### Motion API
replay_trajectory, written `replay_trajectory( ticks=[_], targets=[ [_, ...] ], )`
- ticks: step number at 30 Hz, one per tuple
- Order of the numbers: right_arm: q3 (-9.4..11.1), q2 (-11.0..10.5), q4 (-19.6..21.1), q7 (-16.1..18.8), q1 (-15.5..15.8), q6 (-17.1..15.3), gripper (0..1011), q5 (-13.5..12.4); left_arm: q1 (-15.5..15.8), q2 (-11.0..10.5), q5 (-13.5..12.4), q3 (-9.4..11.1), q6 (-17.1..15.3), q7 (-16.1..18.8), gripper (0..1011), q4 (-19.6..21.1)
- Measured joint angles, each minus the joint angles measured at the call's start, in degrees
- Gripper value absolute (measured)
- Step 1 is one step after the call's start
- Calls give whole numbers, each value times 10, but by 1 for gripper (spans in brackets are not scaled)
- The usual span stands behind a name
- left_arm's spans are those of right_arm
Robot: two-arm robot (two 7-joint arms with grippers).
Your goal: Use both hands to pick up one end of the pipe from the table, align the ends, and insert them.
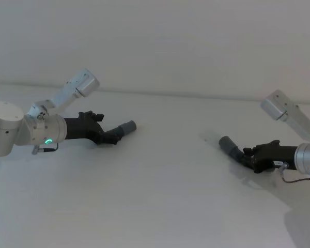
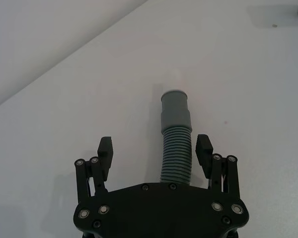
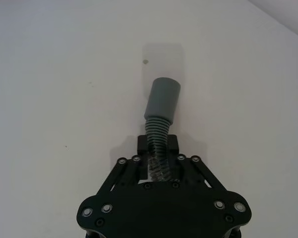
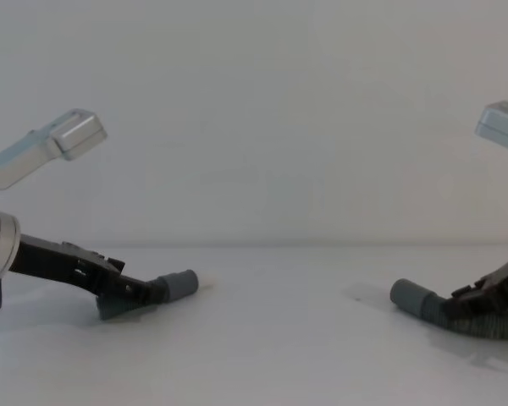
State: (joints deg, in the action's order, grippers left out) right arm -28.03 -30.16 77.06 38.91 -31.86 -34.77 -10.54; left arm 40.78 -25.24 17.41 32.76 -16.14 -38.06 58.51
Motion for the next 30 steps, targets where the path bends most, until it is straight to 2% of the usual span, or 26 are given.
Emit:
replay_trajectory(
  ticks=[9, 12, 13, 21, 25, 26, 30],
  targets=[
    [0, 0, 0, 0, 0, 0, 501, 0, 0, 0, 0, 0, 0, 0, 1001, 0],
    [0, 0, 0, 0, 0, 0, 574, 0, 0, 0, 0, 0, 0, 0, 1001, 0],
    [0, 0, 0, 0, 0, 0, 644, 0, 0, 0, 0, 0, 0, 0, 1001, 0],
    [0, 0, 0, 0, 0, 0, 881, 0, 0, 0, 0, 0, 0, 0, 1001, 0],
    [-1, -1, 0, 0, 0, 2, 952, 0, 0, 0, 0, 0, 0, 0, 1001, 0],
    [-3, -1, -1, 0, -1, 4, 1000, 0, 0, 0, 0, 0, 0, 0, 1001, 0],
    [-6, -1, -4, 2, -3, 10, 1005, 1, 0, 0, 0, 0, 0, 0, 1001, 0]
  ],
)
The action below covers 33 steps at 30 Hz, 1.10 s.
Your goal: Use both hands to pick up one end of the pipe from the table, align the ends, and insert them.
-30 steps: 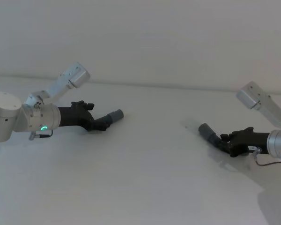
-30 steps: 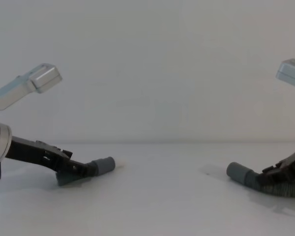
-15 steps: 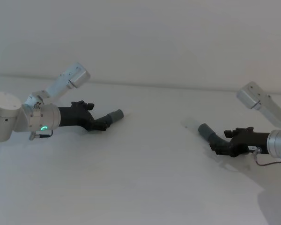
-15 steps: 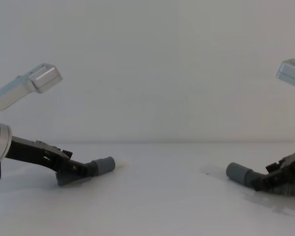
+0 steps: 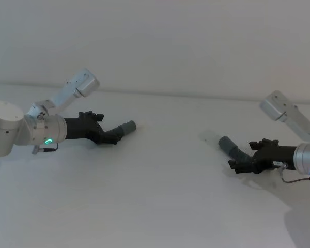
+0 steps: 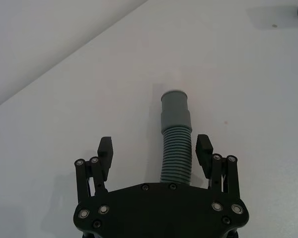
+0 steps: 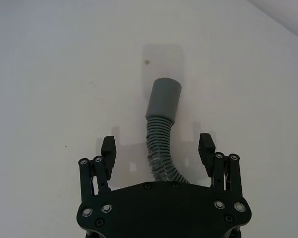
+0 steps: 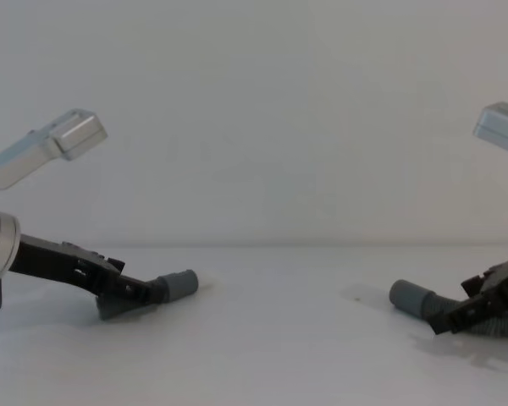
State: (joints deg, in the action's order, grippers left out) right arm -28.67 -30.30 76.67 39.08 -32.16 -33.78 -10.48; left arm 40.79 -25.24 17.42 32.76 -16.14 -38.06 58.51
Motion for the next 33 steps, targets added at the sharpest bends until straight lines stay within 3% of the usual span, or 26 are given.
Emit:
replay_trajectory(
  ticks=[19, 33],
  targets=[
    [-13, 4, -15, 5, -10, 10, 993, 0, 0, 0, 0, 0, 0, 0, 1001, 0],
    [-15, 5, -18, 6, -12, 11, 583, -2, 0, 0, 0, 0, 0, 0, 1001, 0]
  ],
)
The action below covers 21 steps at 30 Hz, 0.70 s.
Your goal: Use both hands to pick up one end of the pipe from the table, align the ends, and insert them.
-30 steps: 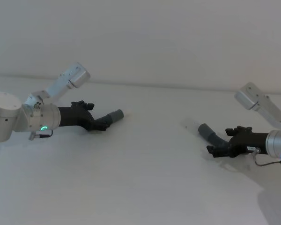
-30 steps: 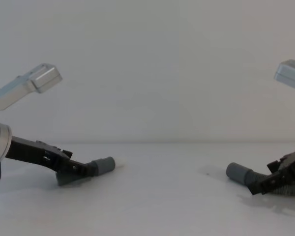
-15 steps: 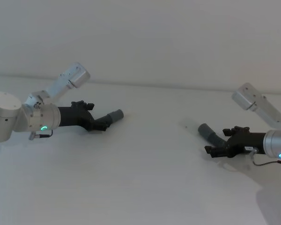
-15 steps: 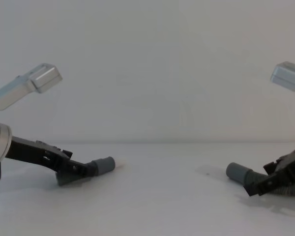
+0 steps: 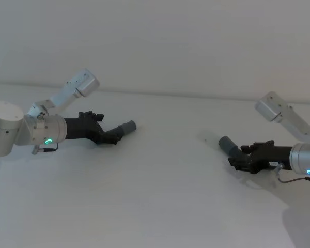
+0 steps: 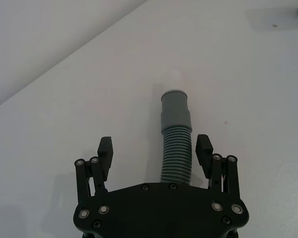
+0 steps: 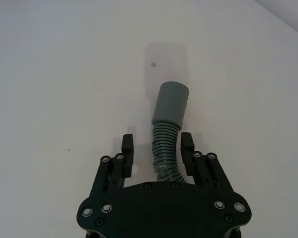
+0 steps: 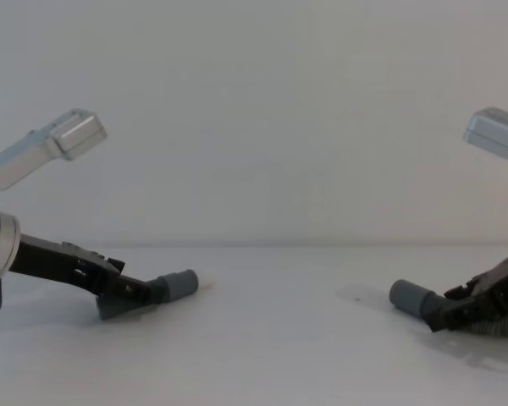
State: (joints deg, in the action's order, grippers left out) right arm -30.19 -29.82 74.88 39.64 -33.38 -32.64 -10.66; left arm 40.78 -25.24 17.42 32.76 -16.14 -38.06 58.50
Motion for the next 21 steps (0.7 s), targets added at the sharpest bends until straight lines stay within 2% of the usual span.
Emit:
replay_trajectory(
  ticks=[6, 8, 15, 21],
  targets=[
    [0, 0, -1, 0, 0, 0, 402, -1, 0, 0, 0, 0, 0, 0, 1001, 0],
    [0, 0, -1, 0, 0, 0, 308, -1, 0, 0, 0, 0, 0, 0, 1001, 0],
    [-1, 1, -1, 0, -1, 0, 141, -1, 0, 0, 0, 0, 0, 0, 1001, 0],
    [-1, 1, -1, 0, -1, 1, 94, -1, 0, 0, 0, 0, 0, 0, 1001, 0]
  ],
)
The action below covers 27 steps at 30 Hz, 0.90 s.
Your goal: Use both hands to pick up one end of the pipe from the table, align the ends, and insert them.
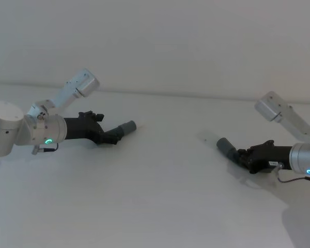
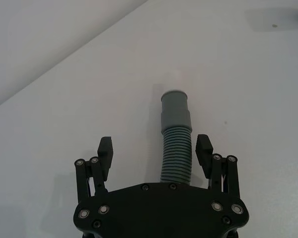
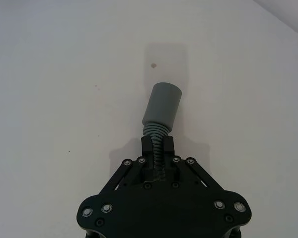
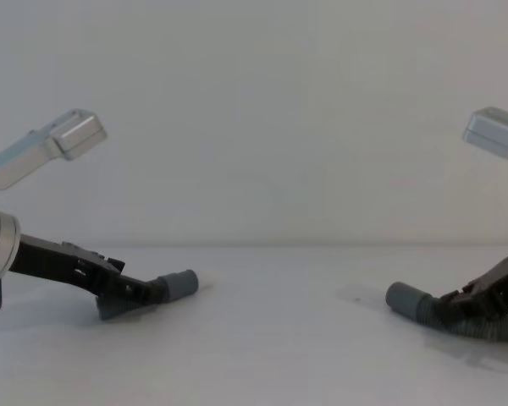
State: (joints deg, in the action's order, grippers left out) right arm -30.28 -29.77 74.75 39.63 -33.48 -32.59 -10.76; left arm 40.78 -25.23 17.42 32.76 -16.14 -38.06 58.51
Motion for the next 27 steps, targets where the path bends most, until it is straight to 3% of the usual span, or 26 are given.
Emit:
replay_trajectory(
  ticks=[27],
  targets=[
    [0, 0, 0, 0, 0, 0, 93, 0, 6, 4, 8, 7, -4, -18, 1001, -6]
  ],
)
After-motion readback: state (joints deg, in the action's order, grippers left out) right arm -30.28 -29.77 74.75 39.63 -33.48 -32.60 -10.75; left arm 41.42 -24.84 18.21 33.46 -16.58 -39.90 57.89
